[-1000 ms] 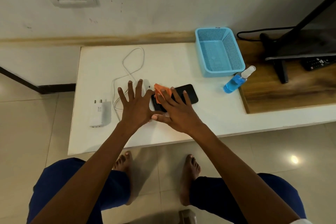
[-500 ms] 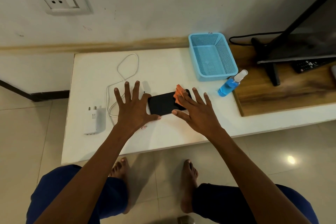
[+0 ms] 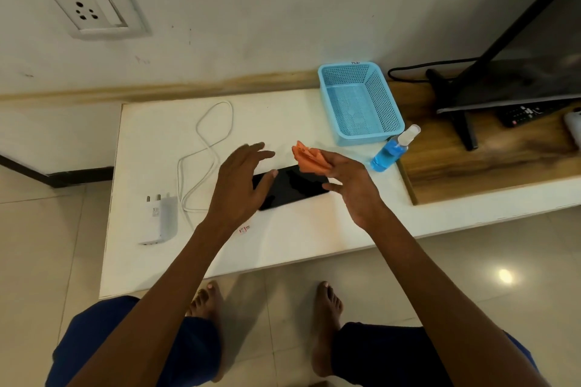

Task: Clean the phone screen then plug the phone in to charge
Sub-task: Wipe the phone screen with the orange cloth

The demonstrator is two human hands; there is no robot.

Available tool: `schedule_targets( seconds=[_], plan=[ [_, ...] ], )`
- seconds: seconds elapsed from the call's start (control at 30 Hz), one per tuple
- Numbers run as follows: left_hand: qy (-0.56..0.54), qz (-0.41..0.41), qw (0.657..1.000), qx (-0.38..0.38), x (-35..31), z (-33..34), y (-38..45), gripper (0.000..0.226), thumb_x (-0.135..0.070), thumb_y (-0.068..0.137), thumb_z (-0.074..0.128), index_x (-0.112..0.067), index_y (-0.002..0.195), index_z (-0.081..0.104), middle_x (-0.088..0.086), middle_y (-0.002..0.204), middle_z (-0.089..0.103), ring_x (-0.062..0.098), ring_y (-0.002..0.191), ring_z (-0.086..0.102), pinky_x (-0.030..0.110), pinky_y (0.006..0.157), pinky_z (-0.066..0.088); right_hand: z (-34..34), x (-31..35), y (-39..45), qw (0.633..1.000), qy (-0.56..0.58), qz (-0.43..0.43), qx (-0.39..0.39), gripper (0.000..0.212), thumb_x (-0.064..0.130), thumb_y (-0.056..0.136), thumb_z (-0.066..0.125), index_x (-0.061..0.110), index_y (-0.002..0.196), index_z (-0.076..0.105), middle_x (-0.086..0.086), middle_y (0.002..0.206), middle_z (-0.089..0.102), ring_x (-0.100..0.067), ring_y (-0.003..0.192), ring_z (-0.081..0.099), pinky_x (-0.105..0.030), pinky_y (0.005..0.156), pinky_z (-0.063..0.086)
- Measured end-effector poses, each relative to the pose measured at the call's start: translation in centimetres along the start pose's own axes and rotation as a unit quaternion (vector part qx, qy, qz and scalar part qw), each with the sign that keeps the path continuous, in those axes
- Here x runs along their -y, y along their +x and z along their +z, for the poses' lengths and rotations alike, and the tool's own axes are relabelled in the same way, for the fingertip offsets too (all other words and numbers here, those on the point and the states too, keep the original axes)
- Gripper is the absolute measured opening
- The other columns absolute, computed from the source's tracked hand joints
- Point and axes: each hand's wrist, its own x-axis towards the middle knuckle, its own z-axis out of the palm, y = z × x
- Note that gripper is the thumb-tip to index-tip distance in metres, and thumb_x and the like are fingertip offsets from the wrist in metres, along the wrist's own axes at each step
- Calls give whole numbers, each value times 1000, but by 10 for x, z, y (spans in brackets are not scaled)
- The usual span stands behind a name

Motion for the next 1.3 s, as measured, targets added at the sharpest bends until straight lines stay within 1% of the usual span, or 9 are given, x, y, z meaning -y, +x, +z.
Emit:
schedule_targets(
  seconds=[0.1,0.27,0.43,0.63,0.73,0.83,0.93,1.1,1.3],
  plan=[
    [-152,-82,985,4,-22,1,1,22,-31,99,57,-33,120,62,-23,116,67,-4,108,60,9,88,44,-3,-3,2,998,52,36,7,56,13,70,53,14,124,64,-16,122,67,-27,104,66,-39,87,50],
    [-271,-171,947,-5,-43,3,11,23,-30,97,59,-30,119,63,-14,105,70,16,81,68,28,76,54,8,-5,2,995,84,59,0,47,20,75,58,11,122,60,-22,116,68,-26,95,68,-32,77,52],
    [-325,-266,906,50,-52,15,16,34,-42,94,62,-31,126,59,-9,101,68,9,73,66,14,57,50,7,-7,5,991,124,44,-18,38,24,84,62,10,119,61,-18,108,71,-27,89,70,-31,77,55],
    [-389,-258,882,63,-58,17,21,21,-29,95,63,-13,108,69,-2,78,69,8,70,62,26,67,52,6,-3,4,994,105,24,-27,24,28,94,59,15,112,68,-11,104,73,-25,88,70,-30,75,56],
    [-385,-262,884,50,-59,20,24,19,-24,96,61,-13,110,68,6,93,73,16,83,67,31,75,55,9,-2,6,994,20,12,-107,12,31,93,64,26,102,71,-3,104,74,-24,99,69,-32,78,54],
    [-388,-275,878,55,-64,24,27,31,-39,95,60,-16,116,63,4,108,70,19,98,68,32,84,59,12,-2,7,985,-53,-48,-159,4,34,94,65,33,92,69,2,97,73,-18,97,68,-35,82,55],
    [-354,-256,897,69,-68,30,25,37,-39,91,66,-14,118,58,-3,105,68,12,93,67,22,74,59,12,-2,8,976,-110,-75,-170,3,37,93,65,36,90,65,5,94,72,-15,93,68,-35,82,57],
    [-378,-266,884,70,-66,32,26,36,-19,94,66,-5,125,56,10,116,67,20,98,67,34,84,60,6,0,8,988,-21,-33,-153,5,29,90,70,27,95,71,5,90,75,-10,85,71,-24,68,57],
    [-402,-266,872,87,-67,32,25,25,-11,95,62,-2,118,64,20,108,69,28,87,66,41,83,57,-3,3,6,992,-15,-24,-119,6,36,91,68,34,90,74,1,88,76,-20,83,72,-31,70,60]
  ],
)
